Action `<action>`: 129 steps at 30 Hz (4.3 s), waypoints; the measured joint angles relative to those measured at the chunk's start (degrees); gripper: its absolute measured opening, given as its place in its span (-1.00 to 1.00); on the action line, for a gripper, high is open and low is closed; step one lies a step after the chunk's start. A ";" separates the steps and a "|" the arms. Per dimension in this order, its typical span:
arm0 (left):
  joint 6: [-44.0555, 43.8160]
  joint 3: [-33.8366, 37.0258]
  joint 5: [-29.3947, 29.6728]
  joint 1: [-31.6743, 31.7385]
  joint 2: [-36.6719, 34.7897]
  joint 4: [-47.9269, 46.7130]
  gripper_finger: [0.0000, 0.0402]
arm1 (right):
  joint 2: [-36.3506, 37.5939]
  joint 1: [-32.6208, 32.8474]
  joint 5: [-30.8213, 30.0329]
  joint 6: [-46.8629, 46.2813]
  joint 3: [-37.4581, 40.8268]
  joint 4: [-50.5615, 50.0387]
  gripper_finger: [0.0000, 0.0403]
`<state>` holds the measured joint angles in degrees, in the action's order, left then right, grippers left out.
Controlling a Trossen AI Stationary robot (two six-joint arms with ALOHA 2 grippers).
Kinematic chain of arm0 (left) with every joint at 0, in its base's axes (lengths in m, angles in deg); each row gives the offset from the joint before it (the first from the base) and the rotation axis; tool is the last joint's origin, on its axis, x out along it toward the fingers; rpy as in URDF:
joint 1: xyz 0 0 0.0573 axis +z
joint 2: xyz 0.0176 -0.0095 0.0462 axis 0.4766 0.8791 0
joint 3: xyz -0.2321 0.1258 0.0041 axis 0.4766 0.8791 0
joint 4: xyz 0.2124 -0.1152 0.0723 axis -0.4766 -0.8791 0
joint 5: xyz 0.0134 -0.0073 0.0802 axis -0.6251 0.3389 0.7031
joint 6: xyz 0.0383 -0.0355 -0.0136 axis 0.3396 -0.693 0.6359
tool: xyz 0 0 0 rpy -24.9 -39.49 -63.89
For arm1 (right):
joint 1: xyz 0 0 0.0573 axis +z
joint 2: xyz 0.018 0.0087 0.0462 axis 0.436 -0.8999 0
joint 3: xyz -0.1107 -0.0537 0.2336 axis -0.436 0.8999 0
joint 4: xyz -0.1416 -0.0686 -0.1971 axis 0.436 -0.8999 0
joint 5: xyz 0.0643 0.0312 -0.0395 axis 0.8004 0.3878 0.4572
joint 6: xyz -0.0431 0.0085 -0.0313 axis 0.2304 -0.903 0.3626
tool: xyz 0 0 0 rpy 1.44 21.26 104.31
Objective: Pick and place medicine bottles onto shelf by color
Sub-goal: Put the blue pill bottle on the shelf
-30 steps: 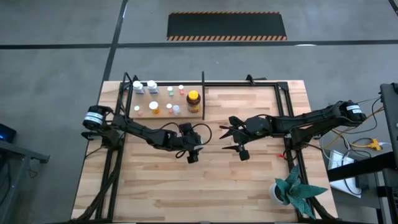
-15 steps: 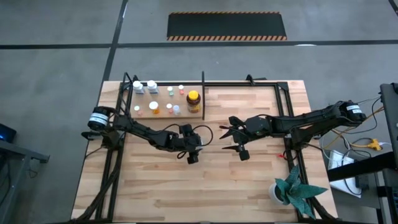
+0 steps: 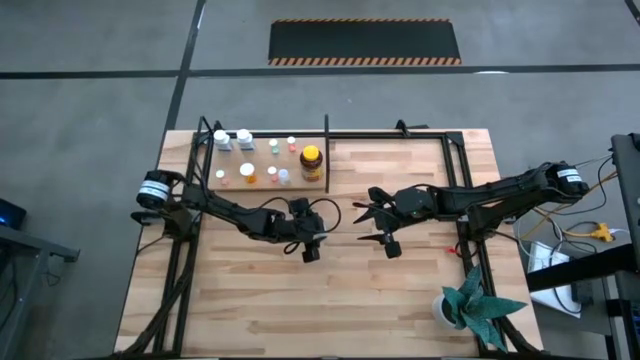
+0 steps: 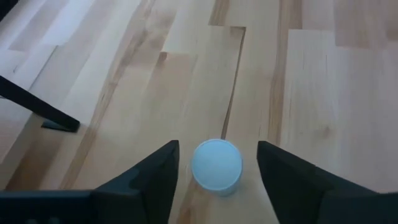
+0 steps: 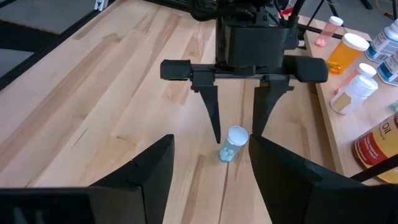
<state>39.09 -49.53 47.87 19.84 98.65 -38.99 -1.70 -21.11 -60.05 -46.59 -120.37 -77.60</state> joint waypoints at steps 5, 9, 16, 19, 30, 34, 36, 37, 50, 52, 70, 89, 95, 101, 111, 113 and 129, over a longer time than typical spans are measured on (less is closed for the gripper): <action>0.00 0.00 -0.02 0.00 -0.02 -0.04 -0.18 | 0.00 -0.01 0.00 -0.04 0.00 -0.01 -0.01; -0.02 0.03 -0.06 0.00 -0.02 -0.04 -0.28 | 0.00 0.01 0.00 -0.04 0.00 -0.03 -0.01; -0.04 0.05 -0.07 0.00 -0.02 -0.07 -0.41 | 0.00 -0.01 0.00 -0.11 0.00 -0.03 -0.01; -0.04 0.05 -0.07 0.00 -0.02 -0.04 -0.45 | 0.00 0.00 0.00 -0.13 0.00 -0.03 -0.01; -0.04 -0.36 -0.28 -0.04 -2.86 -1.79 -0.47 | 0.00 0.01 0.00 -0.13 0.04 -0.11 -0.01; -0.01 -2.00 -0.21 -0.04 -7.44 -9.23 -0.48 | 0.00 0.00 0.00 -0.13 0.07 -0.18 -0.01; 0.22 -2.18 0.53 -0.04 -10.51 -12.85 -0.48 | 0.00 -0.01 0.02 -0.09 0.09 -0.23 -0.01; 0.45 -2.18 1.31 -0.01 -12.17 -14.25 -0.48 | 0.00 -0.01 0.00 -0.09 0.09 -0.23 -0.01; 6.12 -1.54 16.66 5.89 -35.77 -27.05 -0.48 | -0.02 0.00 0.00 -0.17 0.11 0.05 -0.01; 6.23 -1.39 16.76 9.17 -37.65 -27.46 -0.48 | -0.02 0.01 0.00 -0.17 0.11 0.06 -0.01; -8.88 7.00 16.61 29.32 -36.76 -32.64 -0.48 | -0.02 -0.01 0.00 -0.19 0.11 0.01 -0.01; -13.51 8.83 16.62 32.69 -30.19 -28.66 -0.48 | -0.02 -0.01 0.01 -0.63 0.15 0.05 -0.01; -13.64 8.83 16.65 34.28 -27.54 -26.05 -0.48 | -0.02 -0.01 0.02 -0.62 0.17 0.03 -0.01; -14.97 8.83 16.71 35.58 -24.75 -24.37 -0.48 | -0.02 0.01 0.02 -0.61 0.17 0.02 -0.01; -15.00 8.83 16.70 35.67 -21.96 -21.69 -0.48 | -0.02 0.01 0.02 -0.59 0.17 0.00 -0.01; -14.99 8.83 16.68 35.67 -21.69 -21.90 -0.48 | -0.02 0.01 0.02 -0.60 0.17 -0.02 -0.01; -15.15 8.83 16.68 35.67 -21.59 -21.84 -0.43 | -0.02 0.01 0.03 -0.60 0.17 -0.03 -0.01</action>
<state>23.94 -40.69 64.55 55.51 77.06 -60.83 -1.72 -21.11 -60.02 -47.18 -120.19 -77.63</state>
